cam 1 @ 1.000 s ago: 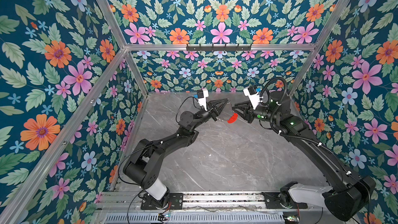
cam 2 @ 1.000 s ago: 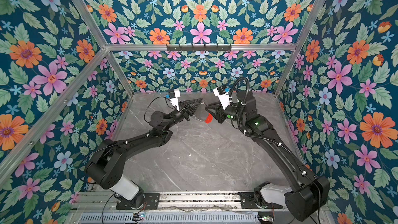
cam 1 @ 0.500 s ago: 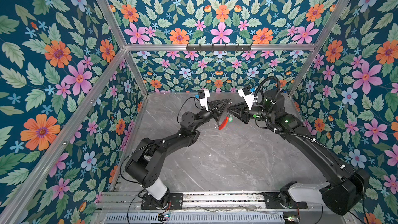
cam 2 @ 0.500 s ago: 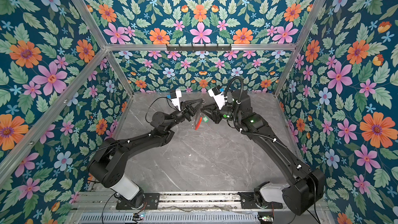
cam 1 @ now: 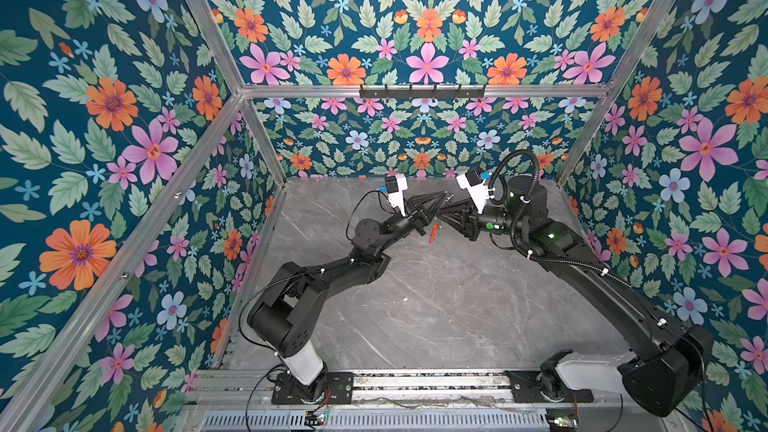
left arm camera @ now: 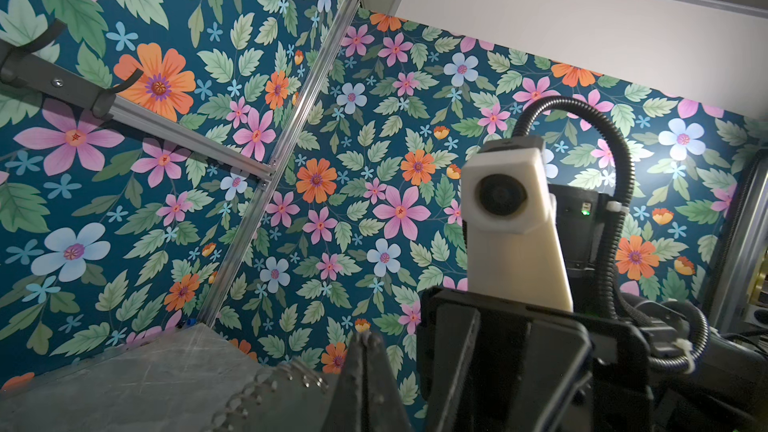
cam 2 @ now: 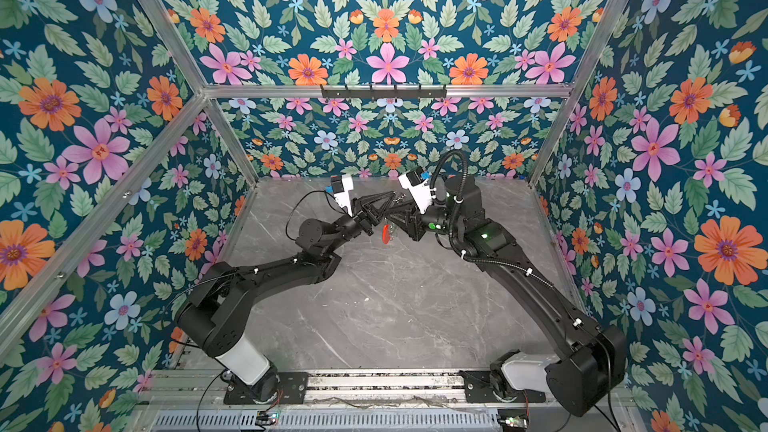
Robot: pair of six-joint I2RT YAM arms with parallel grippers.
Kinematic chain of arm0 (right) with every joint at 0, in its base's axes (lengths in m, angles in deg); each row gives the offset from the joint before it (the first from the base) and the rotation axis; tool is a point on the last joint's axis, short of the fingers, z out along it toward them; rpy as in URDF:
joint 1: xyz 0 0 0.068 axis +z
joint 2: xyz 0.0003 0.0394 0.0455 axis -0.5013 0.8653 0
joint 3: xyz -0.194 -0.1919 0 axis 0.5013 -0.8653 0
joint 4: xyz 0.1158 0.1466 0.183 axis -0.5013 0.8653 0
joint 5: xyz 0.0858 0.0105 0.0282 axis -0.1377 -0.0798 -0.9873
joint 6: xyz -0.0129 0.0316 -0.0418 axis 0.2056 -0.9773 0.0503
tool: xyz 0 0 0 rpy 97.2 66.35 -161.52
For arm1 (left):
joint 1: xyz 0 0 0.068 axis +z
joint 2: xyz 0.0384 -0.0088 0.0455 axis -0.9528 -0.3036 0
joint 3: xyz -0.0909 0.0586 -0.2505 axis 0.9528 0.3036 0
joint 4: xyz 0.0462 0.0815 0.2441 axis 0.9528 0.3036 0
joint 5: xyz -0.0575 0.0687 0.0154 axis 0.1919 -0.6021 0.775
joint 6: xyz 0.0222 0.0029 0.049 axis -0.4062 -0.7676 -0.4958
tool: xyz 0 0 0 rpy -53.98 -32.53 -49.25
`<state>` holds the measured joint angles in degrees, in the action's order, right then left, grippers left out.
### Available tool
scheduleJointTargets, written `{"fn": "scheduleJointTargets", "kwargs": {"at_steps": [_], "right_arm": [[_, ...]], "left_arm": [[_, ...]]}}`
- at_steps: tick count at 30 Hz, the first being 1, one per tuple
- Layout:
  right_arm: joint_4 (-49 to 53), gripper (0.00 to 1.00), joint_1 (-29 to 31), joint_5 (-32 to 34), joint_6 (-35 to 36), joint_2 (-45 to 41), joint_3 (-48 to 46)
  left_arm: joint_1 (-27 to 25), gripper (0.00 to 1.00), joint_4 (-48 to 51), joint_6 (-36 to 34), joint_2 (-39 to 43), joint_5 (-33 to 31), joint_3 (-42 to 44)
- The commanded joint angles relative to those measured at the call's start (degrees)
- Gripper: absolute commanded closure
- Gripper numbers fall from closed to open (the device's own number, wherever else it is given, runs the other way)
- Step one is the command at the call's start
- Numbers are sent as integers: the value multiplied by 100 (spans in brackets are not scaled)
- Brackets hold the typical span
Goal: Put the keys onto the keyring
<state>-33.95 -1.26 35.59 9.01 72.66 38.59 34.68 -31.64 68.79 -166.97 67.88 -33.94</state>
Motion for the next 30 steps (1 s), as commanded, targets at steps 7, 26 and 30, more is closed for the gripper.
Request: {"fn": "scheduleJointTargets", "kwargs": {"at_steps": [7, 26, 30], "right_arm": [[-195, 70, -75, 1101, 131, -890, -696], [-959, 77, -403, -168, -1114, -98, -39], [-1011, 81, -408, -217, -1153, -120, -138]], "left_arm": [[-12, 100, -457, -18, 23, 216, -40], [-38, 100, -515, 110, 143, 613, 74], [-40, 100, -523, 93, 163, 629, 100]]}}
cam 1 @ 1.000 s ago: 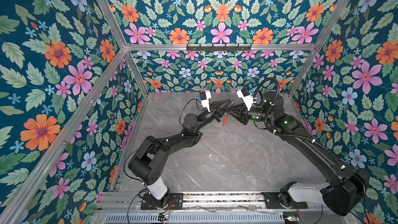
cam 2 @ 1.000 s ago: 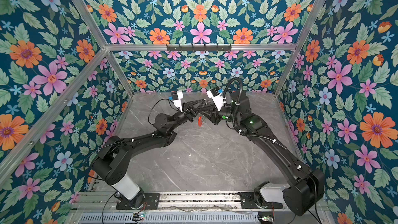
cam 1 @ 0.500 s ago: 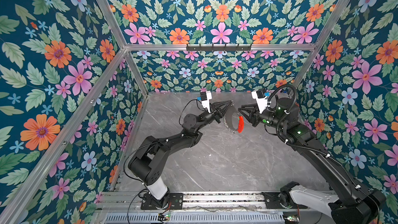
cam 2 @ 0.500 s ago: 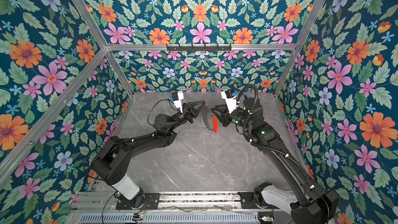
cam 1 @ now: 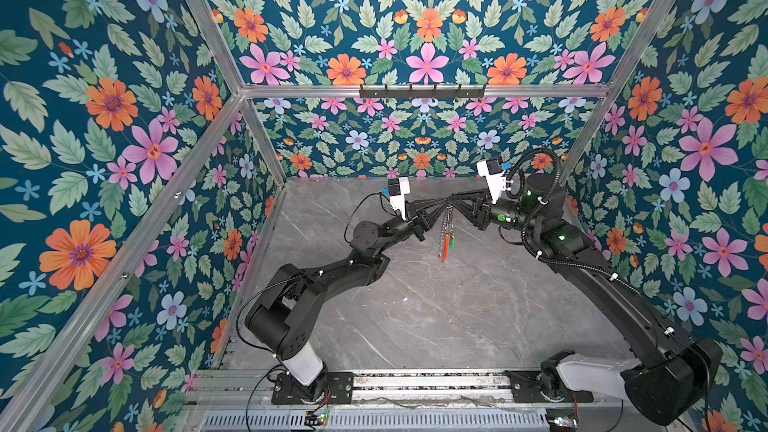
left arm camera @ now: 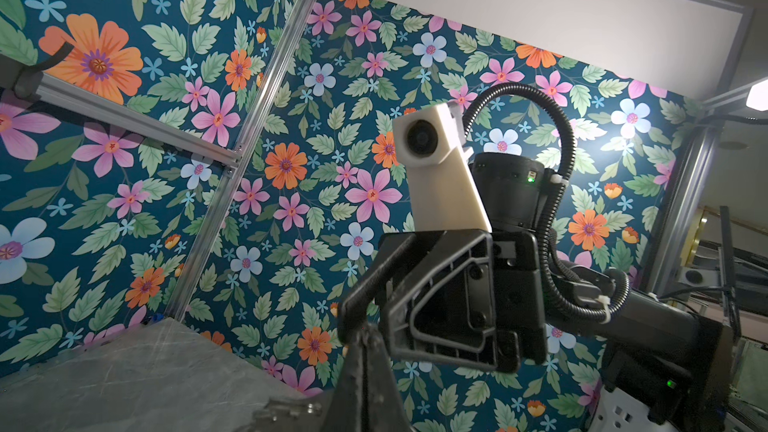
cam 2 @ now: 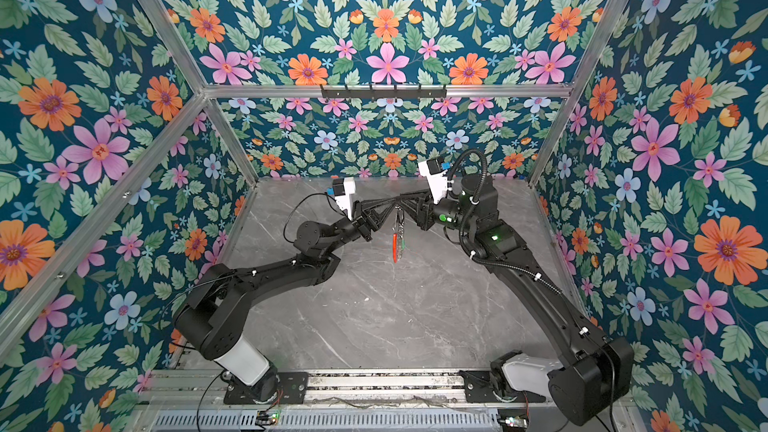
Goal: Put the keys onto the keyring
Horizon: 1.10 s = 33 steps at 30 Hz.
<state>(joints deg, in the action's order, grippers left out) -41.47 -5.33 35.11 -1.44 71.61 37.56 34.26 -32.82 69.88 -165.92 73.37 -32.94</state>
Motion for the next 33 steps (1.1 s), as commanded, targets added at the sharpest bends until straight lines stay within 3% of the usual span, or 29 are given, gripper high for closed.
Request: {"fn": "scheduleJointTargets", "kwargs": {"at_steps": [1, 6, 9, 14, 23, 29, 33], "right_arm": [[-246, 81, 3, -152, -106, -40, -49], [-127, 83, 3, -18, -13, -143, -98], [-183, 77, 3, 118, -7, -237, -183], [-179, 77, 2, 10, -23, -184, -148], [-348, 85, 2, -232, -135, -74, -84], [-453, 100, 2, -396, -218, -6, -70], [-475, 100, 2, -287, -218, -57, -129]], "left_arm": [[9, 100, -415, -28, 66, 70, 8], [9, 100, -442, -100, 114, -55, 60], [15, 100, -441, -123, 147, -159, 96], [26, 100, -440, -124, 136, -142, 79], [23, 100, -450, -52, 85, -82, 13], [25, 100, -484, -22, 48, -44, -1], [25, 100, -478, -105, 65, -57, 61]]}}
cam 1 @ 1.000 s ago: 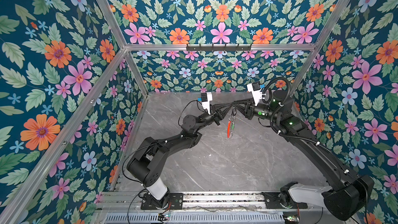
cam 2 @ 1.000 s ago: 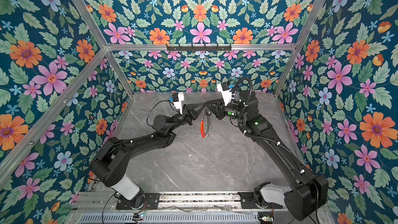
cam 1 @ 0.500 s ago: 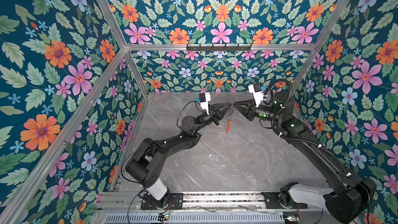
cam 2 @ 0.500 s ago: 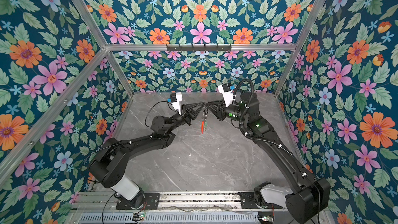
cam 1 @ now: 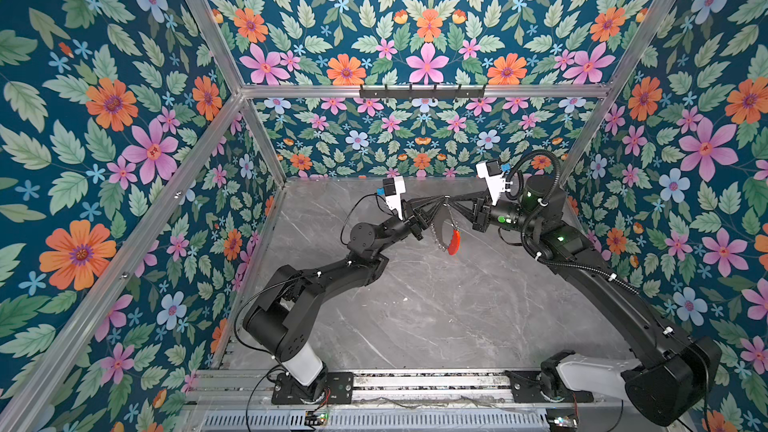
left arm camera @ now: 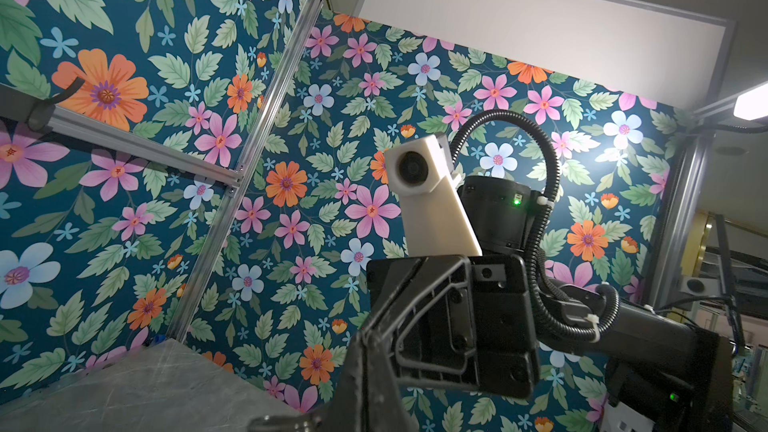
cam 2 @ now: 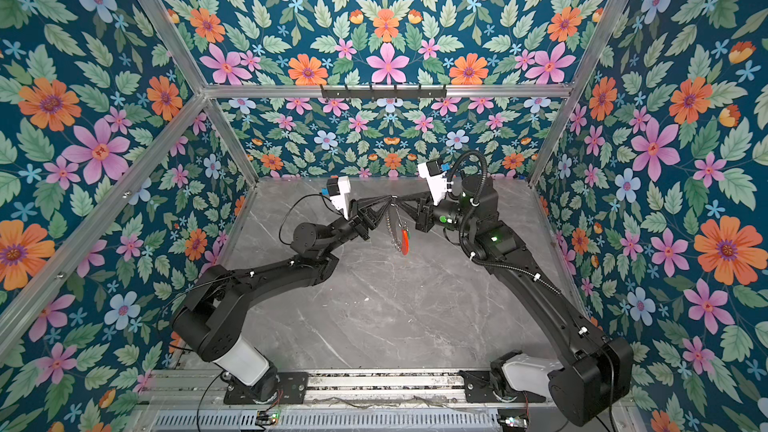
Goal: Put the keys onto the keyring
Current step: 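Lower the keyring plate onto the table and open both grippers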
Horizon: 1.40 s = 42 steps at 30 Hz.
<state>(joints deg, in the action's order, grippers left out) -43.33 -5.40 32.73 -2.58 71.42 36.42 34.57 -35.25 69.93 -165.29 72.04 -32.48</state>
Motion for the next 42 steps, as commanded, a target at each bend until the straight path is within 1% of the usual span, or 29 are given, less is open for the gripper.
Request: {"fn": "scheduleJointTargets", "kwargs": {"at_steps": [1, 3, 5, 7, 10, 13, 15, 17, 20, 22, 25, 28, 31, 32, 35, 40, 41, 42], "right_arm": [[-303, 100, 9, 5, -105, -53, -34], [-329, 100, 5, 115, -100, -95, -101], [-354, 100, 7, 215, -100, -123, -178], [-425, 100, 5, 317, -98, -156, -288], [-682, 100, 10, 506, -181, -204, -583], [-862, 100, 8, 753, -290, -140, -911], [-872, 100, 10, 944, -374, -23, -1077], [-910, 100, 16, 1133, -509, 121, -1230], [-1295, 100, 81, 1175, -834, 440, -1383], [-1352, 100, 249, 1181, -848, 738, -1234], [-1612, 100, 505, 1054, -1044, 1337, -865], [-2098, 100, 608, 592, -1450, 1996, -502], [-2387, 100, 596, 223, -1726, 2401, -304], [-2371, 100, 585, 159, -1698, 2556, -301], [-2005, 100, 529, -54, -1477, 2631, -462], [-1349, 100, 300, -395, -890, 2470, -1337], [-1240, 100, 229, -395, -796, 2422, -1485], [-1145, 100, 156, -382, -699, 2415, -1672]], "left_arm": [[-11, 97, -219, -147, -5, 66, 39], [-8, 92, -169, -254, 15, 17, 97], [4, 83, 69, -510, 74, -67, 191], [6, 72, 435, -919, 203, -214, 352], [31, 59, 1198, -1562, 551, -806, 759], [34, 52, 2356, -2334, 1113, -1645, 1279], [23, 50, 3061, -2504, 1535, -2352, 1641], [27, 49, 3491, -2476, 1935, -3083, 2065], [27, 48, 3621, -2458, 2448, -3732, 2672], [36, 47, 3649, -2453, 2739, -4033, 2973], [34, 47, 4039, -2635, 3048, -4321, 3111], [37, 45, 4754, -2841, 3313, -4566, 2963], [32, 43, 4999, -2993, 3592, -4892, 2971], [34, 43, 4973, -3041, 3667, -4974, 3014], [33, 43, 4891, -3231, 3786, -5183, 3145], [39, 42, 4910, -3260, 3684, -5268, 3148], [40, 42, 4894, -3254, 3650, -5294, 3145], [38, 39, 4863, -3230, 3589, -5350, 3165]]}}
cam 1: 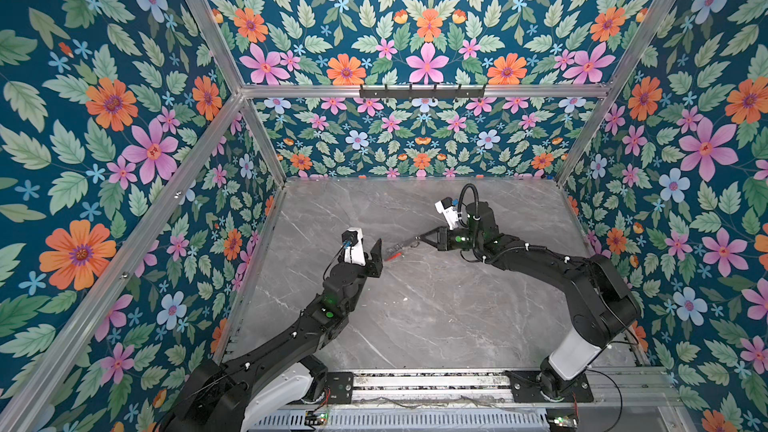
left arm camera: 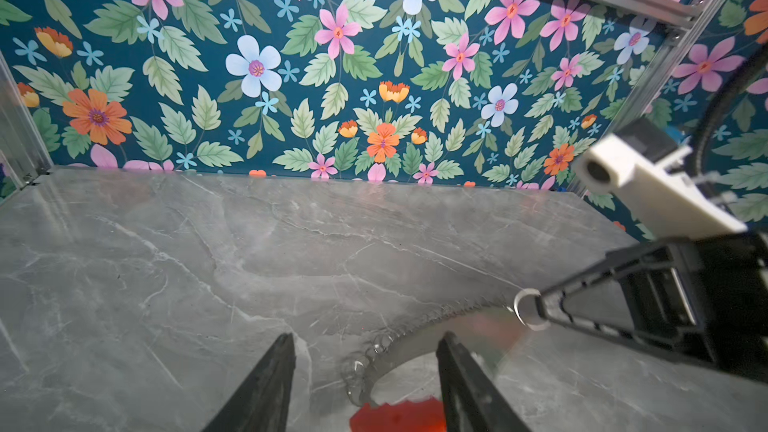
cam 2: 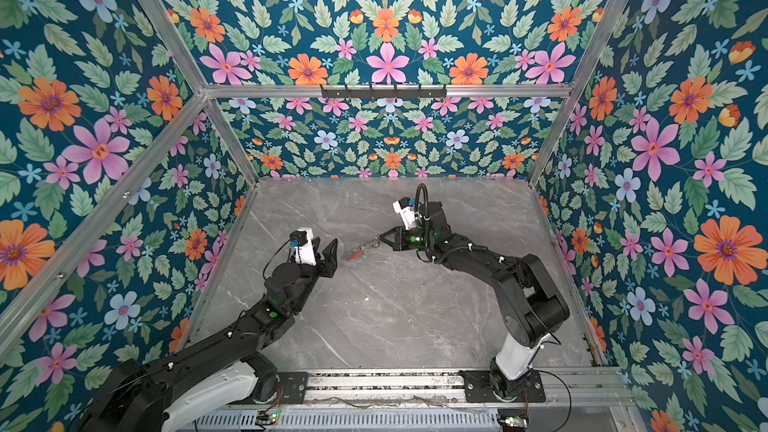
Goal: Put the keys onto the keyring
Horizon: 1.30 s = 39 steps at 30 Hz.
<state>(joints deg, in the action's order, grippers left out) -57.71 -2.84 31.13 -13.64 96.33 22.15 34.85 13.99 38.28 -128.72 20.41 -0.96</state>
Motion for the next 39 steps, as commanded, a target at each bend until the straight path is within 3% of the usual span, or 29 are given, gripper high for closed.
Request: {"fn": "scheduleJointTargets", "kwargs": {"at_steps": [1, 2, 3, 5, 6, 7, 10, 14, 21, 25, 30, 33, 36, 39], "right_arm": [[380, 100, -180, -187, 492, -301, -408], [427, 96, -254, -147, 525, -369, -539], [481, 86, -335, -80, 545, -457, -676], [692, 61, -506, 151, 558, -645, -815], [895, 26, -595, 403, 580, -790, -846], [1160, 1, -701, 826, 612, -1000, -846], [2010, 1, -972, 2821, 640, -1714, -763], [2007, 1, -1263, 5262, 1208, -2577, -1013], [134, 1, -1762, 6654, 1737, -2957, -2377], [-1245, 1, -1807, 6865, 2315, -2671, -2976], [-1686, 1, -1810, 6674, 2749, -2200, -3151], [-2952, 1, -1829, 6520, 3132, -1977, -3585], [-3057, 1, -1944, 6182, 2903, -1997, -3699], [-4428, 1, -2283, 5776, 2655, -1531, -4157]], "left_arm": [[7, 32, -98, -54, -137, -293, 29], [3, 5, -112, -49, -191, -403, 36], [7, 0, -112, -45, -251, -582, 46], [6, 0, -140, -280, -383, -956, 54], [25, 0, -227, -574, -435, -1064, 78], [74, 0, -348, -853, -494, -1091, 96], [418, 0, -261, -1164, -644, -1194, -77], [814, 0, -484, -1798, -907, -1428, -76], [1350, 0, -1722, -2043, -1728, -1506, 311], [1480, 0, -2557, -2023, -2138, -1408, 567], [1722, 0, -3001, -2016, -2548, -1247, 613], [1898, 0, -2951, -2143, -2575, -913, 586], [2108, 0, -2917, -2148, -2640, -631, 522], [2391, 0, -2972, -2093, -2702, -365, 489]]}}
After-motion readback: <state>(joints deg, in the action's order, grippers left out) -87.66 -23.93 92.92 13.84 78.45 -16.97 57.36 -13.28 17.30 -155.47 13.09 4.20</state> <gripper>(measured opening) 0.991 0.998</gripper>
